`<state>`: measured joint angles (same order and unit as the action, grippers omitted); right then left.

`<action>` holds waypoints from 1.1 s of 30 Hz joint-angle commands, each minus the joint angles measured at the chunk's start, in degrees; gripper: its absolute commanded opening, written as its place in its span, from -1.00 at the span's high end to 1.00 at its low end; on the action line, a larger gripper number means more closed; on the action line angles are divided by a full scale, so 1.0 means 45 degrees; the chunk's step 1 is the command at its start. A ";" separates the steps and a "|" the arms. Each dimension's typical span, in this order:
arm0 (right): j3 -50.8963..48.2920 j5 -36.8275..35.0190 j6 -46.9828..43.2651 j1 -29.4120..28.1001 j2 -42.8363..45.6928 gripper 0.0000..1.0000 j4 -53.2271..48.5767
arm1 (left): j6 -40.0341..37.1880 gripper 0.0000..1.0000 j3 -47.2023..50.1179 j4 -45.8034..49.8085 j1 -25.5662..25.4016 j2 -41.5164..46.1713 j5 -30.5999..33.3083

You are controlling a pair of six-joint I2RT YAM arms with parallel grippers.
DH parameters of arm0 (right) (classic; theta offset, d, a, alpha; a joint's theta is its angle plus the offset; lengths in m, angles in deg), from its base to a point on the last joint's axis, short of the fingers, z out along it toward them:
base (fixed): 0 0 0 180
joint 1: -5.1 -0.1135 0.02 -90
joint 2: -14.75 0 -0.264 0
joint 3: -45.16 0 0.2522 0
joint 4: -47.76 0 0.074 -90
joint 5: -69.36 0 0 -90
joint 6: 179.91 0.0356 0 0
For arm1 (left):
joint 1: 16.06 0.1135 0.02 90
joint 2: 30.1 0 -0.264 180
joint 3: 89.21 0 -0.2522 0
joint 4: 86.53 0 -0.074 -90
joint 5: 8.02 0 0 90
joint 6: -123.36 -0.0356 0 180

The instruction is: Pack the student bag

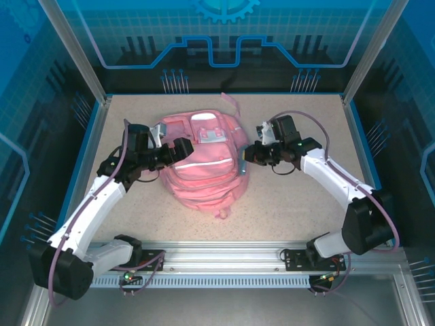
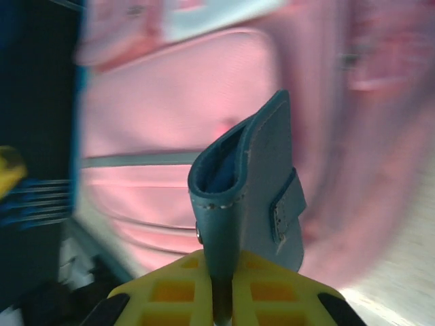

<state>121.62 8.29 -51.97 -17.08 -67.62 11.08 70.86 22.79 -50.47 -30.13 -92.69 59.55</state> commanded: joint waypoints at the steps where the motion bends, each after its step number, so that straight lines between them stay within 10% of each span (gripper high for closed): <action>1: -0.0314 0.3819 0.2297 -0.0070 -0.0309 0.76 0.3843 | 0.1838 -0.97 0.0279 -0.2304 -0.0288 -0.0372 -0.1876; 16: -0.0319 0.6338 0.8204 -0.0444 -0.2018 0.67 1.2014 | 0.5075 -0.97 0.0131 -0.6502 -0.1130 -0.2208 -0.4465; 33: -0.0261 0.6484 0.9227 -0.0493 -0.2191 0.64 1.3075 | 0.5497 -0.98 0.0479 -0.7592 -0.0327 -0.2767 -0.4497</action>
<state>120.16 35.85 -11.60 -18.65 -76.91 66.70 92.93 23.60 -80.35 -31.57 -104.38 40.97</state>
